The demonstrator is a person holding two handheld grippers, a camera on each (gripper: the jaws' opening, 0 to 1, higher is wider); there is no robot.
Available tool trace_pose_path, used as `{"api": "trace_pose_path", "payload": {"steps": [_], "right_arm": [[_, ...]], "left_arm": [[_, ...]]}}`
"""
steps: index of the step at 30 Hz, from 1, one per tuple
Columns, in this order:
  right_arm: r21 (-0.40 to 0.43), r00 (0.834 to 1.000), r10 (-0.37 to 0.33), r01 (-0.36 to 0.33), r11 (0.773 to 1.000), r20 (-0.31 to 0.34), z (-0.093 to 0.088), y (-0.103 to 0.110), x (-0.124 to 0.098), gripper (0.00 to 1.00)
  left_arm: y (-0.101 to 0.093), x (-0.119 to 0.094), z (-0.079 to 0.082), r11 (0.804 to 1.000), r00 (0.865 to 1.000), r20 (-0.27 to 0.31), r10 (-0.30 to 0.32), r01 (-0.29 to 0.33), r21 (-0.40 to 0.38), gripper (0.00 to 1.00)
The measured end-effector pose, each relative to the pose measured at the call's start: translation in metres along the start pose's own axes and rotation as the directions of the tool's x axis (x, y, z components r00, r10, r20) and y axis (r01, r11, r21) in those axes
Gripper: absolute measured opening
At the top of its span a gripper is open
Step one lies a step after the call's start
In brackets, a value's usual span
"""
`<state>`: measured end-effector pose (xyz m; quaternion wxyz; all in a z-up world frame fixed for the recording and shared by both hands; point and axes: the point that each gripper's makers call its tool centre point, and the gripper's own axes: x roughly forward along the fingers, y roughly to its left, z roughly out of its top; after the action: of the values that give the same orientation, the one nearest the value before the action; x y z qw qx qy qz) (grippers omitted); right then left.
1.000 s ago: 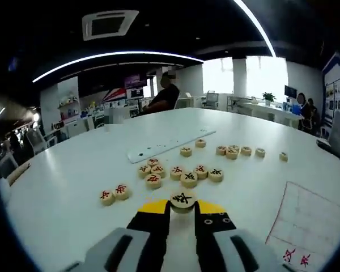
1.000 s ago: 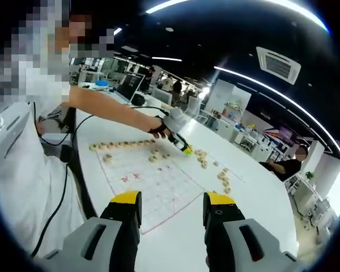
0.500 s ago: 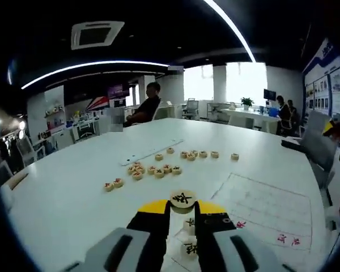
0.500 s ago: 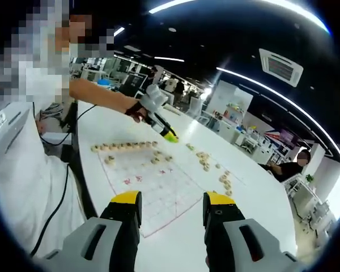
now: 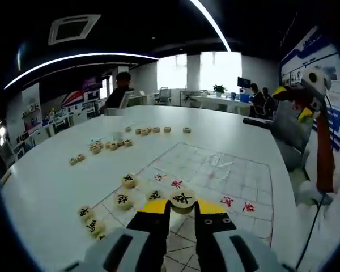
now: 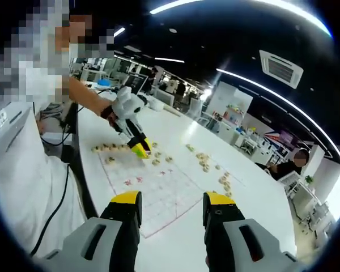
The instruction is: Pick up the chess pieces one by one and place each piece onto its starting position on the chessboard, setting the pieces on their correct points until all the chess pieces are arranged in the starting layout
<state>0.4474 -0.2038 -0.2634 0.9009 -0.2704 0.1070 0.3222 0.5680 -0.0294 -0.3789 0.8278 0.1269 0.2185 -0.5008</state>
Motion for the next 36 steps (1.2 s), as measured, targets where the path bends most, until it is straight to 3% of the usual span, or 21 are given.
{"api": "trace_pose_path", "payload": {"steps": [4, 9, 17, 19, 21, 26, 36], "right_arm": [[0.004, 1.000, 0.000, 0.000, 1.000, -0.001, -0.001, 0.000, 0.001, 0.44], [0.004, 1.000, 0.001, -0.001, 1.000, -0.001, -0.001, 0.000, 0.001, 0.44], [0.006, 1.000, 0.003, -0.003, 1.000, -0.002, -0.001, 0.001, 0.002, 0.44], [0.005, 1.000, 0.005, -0.005, 1.000, -0.002, -0.001, 0.002, 0.002, 0.44], [0.004, 1.000, 0.006, -0.006, 1.000, -0.001, -0.001, 0.002, 0.003, 0.44], [0.007, 1.000, 0.004, -0.004, 1.000, 0.001, -0.001, 0.001, 0.003, 0.44], [0.009, 1.000, 0.005, -0.005, 1.000, 0.000, -0.001, 0.000, 0.004, 0.44]], "left_arm": [[-0.009, 0.003, -0.010, 1.000, 1.000, -0.022, -0.019, 0.019, 0.001, 0.20], [-0.005, 0.007, -0.017, 1.000, 0.999, -0.037, -0.021, 0.021, -0.012, 0.20], [-0.010, 0.007, -0.019, 0.999, 0.999, -0.039, -0.033, 0.032, -0.016, 0.22], [-0.008, 0.007, -0.016, 0.999, 0.999, -0.026, -0.028, 0.028, -0.015, 0.36], [-0.007, 0.006, -0.013, 1.000, 1.000, -0.013, -0.024, 0.023, -0.014, 0.42], [0.006, 0.003, -0.008, 1.000, 1.000, 0.009, 0.013, -0.013, -0.007, 0.47], [0.040, 0.007, 0.014, 0.996, 0.994, 0.065, 0.091, -0.089, -0.033, 0.44]]}}
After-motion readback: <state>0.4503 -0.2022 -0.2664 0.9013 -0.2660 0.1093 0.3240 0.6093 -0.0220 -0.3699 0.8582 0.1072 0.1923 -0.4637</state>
